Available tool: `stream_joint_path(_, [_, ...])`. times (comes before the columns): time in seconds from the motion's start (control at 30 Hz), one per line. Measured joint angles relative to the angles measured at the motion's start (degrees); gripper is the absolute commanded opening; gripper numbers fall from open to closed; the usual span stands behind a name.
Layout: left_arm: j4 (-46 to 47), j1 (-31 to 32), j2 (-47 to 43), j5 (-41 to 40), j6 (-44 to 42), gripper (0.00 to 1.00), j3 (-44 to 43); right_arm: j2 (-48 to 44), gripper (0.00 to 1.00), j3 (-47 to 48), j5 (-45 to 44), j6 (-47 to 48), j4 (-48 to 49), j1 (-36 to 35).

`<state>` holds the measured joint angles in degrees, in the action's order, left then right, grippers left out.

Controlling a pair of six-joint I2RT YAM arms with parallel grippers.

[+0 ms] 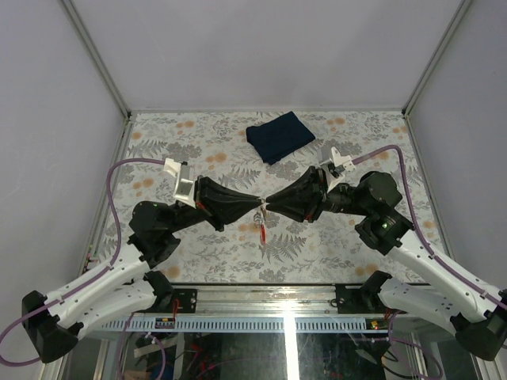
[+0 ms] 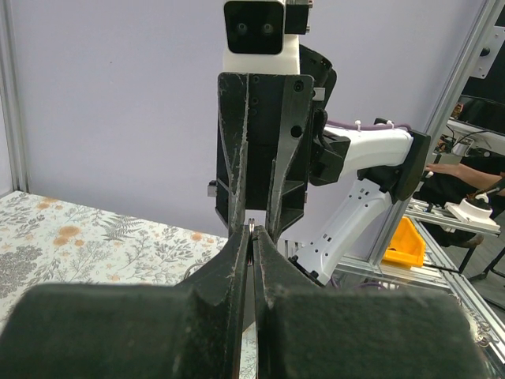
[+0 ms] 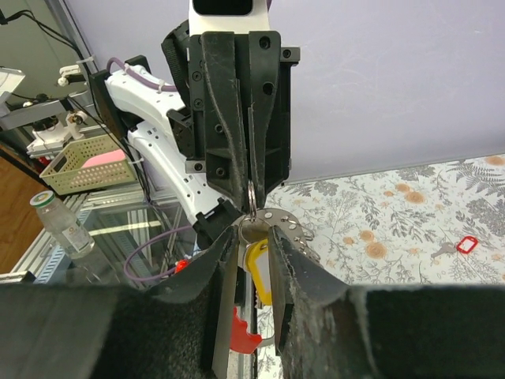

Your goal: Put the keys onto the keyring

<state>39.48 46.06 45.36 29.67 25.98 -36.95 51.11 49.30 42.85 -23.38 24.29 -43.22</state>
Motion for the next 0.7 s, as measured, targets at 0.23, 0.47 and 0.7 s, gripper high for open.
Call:
stream_joint_path(0.23, [0.00,0.00,0.35,0.13,0.00,0.00,-0.02,1.60,0.26,0.00,1.81,-0.57,1.79,0.02])
stream_joint_path(0.47, [0.00,0.00,0.94,0.66,-0.04,0.00,-0.66,2.32,0.24,0.00,2.29,-0.92,2.38,0.04])
stream_joint_path(0.7, [-0.04,0.00,0.96,0.81,-0.09,0.00,-0.66,2.69,0.24,0.00,3.15,-1.31,3.26,0.04])
